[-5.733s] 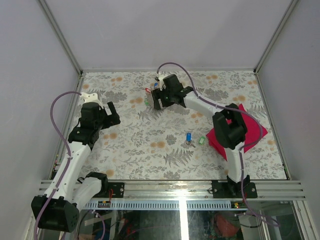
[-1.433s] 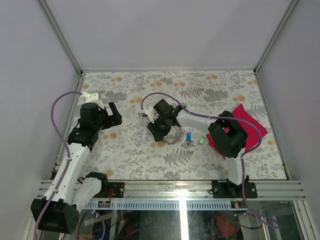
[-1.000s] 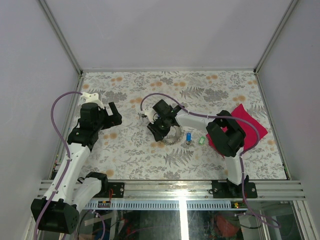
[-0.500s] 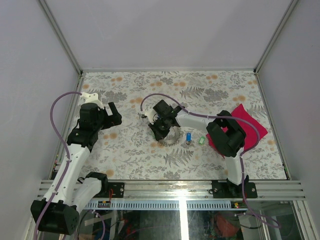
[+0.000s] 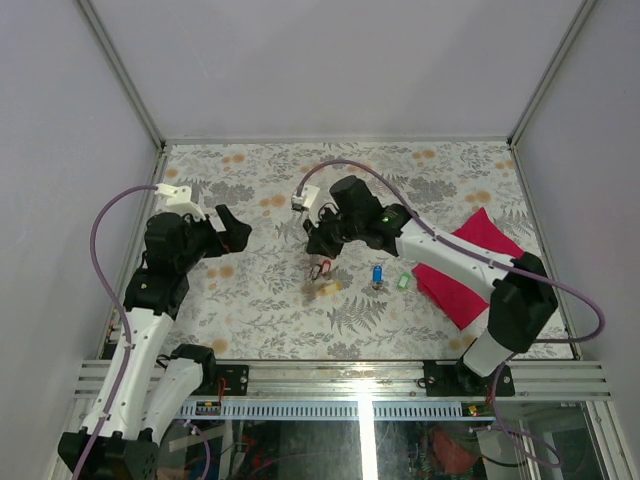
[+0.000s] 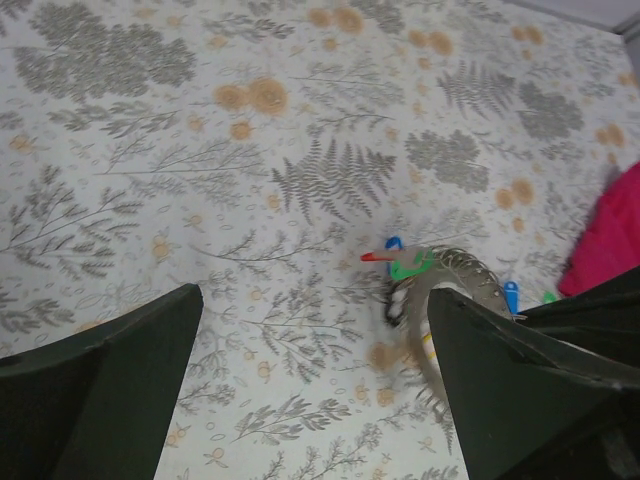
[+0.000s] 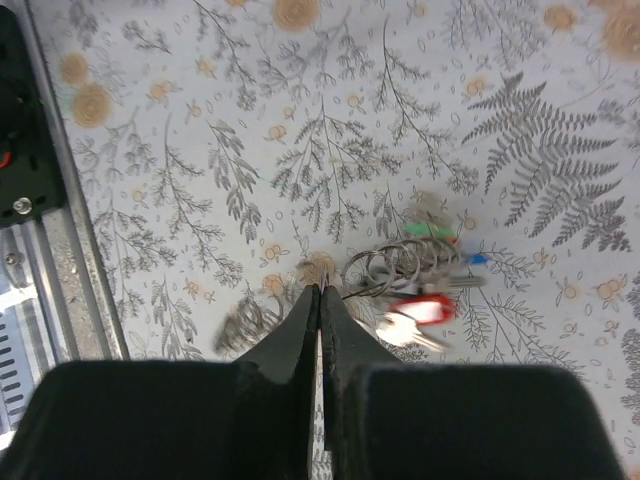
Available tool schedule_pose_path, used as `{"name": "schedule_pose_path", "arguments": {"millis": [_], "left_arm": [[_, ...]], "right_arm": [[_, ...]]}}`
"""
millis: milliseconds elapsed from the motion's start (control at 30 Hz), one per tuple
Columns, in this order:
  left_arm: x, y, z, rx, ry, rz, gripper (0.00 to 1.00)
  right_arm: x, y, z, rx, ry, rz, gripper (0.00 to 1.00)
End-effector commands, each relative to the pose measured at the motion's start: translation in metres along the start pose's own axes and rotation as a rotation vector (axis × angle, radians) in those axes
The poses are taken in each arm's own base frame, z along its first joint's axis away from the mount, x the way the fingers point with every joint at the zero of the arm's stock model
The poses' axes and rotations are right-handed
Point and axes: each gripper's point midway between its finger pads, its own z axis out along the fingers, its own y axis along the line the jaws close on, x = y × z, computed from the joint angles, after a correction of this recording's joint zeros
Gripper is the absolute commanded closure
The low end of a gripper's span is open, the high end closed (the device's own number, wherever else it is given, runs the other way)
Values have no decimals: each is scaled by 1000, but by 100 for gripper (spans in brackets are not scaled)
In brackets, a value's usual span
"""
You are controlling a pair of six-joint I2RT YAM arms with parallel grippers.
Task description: Put the keys on the keyring
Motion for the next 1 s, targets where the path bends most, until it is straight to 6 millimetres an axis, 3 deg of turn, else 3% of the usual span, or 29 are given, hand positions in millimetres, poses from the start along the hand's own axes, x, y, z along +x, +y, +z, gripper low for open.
{"name": "schedule_pose_path", "arguments": {"millis": [0, 367, 600, 767, 967], "left_arm": [[-37, -42, -19, 192, -100, 72, 4], [-66, -105, -65, 500, -188, 181, 13], [-70, -141, -87, 722, -158, 187, 24], [-65, -153, -94, 822, -119, 155, 27], [-69, -162, -102, 876, -128, 138, 27]], "right_arm": [[-50, 21, -39, -34, -180, -118, 100], [-113, 72, -119, -115, -562, -230, 100], [-122, 95, -158, -136, -745, -326, 100], [-126, 96, -173, -109, -767, -315, 100], [-127, 81, -172, -37, -709, -222, 100]]}}
